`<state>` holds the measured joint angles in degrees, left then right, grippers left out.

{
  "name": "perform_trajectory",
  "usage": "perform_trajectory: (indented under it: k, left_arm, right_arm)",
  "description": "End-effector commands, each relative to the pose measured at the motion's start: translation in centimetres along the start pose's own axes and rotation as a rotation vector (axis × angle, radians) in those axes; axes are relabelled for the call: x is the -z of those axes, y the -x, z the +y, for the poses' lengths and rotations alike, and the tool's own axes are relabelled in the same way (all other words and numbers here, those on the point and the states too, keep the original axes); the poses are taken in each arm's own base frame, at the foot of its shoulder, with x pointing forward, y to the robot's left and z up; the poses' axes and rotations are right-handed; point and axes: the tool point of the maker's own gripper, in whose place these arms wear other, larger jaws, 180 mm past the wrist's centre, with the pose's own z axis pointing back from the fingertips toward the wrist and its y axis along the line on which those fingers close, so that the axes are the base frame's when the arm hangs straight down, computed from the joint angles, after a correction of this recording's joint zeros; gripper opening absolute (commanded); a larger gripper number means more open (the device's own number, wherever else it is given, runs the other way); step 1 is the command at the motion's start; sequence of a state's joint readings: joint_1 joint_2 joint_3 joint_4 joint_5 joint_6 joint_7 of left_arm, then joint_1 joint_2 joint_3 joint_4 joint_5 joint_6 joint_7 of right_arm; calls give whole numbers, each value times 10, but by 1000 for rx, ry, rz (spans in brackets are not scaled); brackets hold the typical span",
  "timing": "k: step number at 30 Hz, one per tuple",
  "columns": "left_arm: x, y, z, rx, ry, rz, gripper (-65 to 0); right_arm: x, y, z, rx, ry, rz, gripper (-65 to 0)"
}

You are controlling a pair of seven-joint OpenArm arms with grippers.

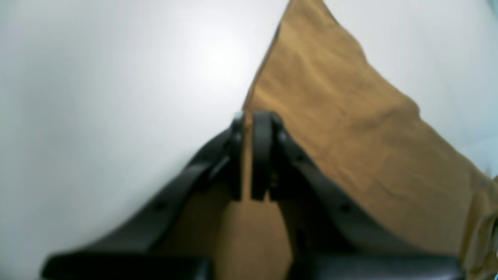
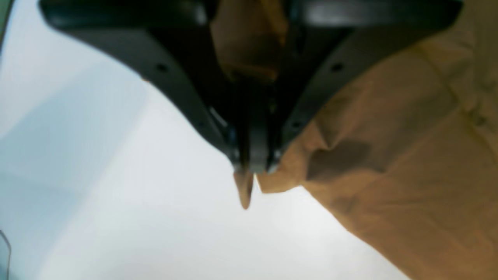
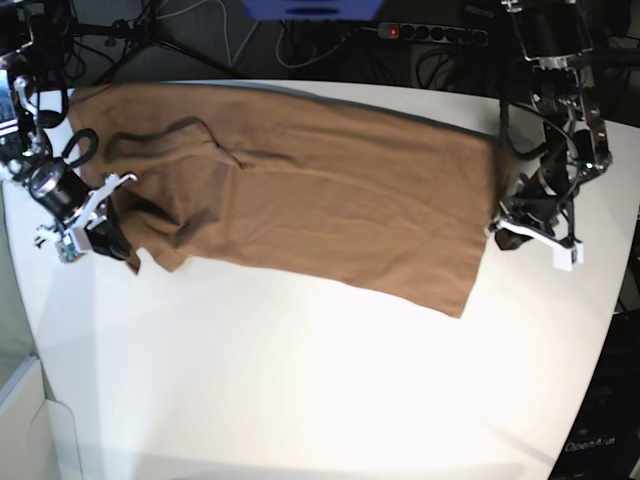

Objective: Fold the T-shirt properly

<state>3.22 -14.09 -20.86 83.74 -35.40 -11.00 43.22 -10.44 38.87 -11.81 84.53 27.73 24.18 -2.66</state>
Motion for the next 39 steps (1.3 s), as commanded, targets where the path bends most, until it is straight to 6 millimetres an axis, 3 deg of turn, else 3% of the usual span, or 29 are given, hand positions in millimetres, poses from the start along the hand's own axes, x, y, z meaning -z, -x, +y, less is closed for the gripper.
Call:
perform_trajectory:
  k: [1, 6, 9, 13, 15, 21, 23, 26, 30, 39]
  left_arm:
    - [0, -37, -13, 26, 39, -91, -614]
    - [0, -82, -10, 23, 30, -168, -607]
    - [13, -99, 4, -10, 10, -165, -523]
    - [35, -97, 16, -81, -4, -119, -398]
    - [48, -98, 4, -62, 14, -104, -379]
    - [78, -87, -32, 66, 61, -92, -374]
    - [85, -78, -35, 72, 64, -68, -374]
    - [89, -79, -39, 60, 69, -67, -373]
    - [96, -66, -29, 34, 44, -30, -373]
    - [105, -69, -20, 0, 17, -61, -373]
  right_arm:
    - [-2, -14, -5, -25, 4, -42, -621]
    - [0, -10, -6, -54, 38, -35, -621]
    - [2, -9, -4, -59, 38, -35, -621]
    - [2, -10, -3, -59, 38, -36, -620]
    - [2, -11, -4, -60, 38, -39, -618]
    - [3, -13, -5, -66, 40, -41, -617]
    - [3, -13, -5, -66, 40, -41, -617]
    - [3, -13, -5, -66, 40, -41, -617]
    - [3, -13, -5, -67, 40, -40, -615]
    - [3, -13, -5, -67, 40, -40, -615]
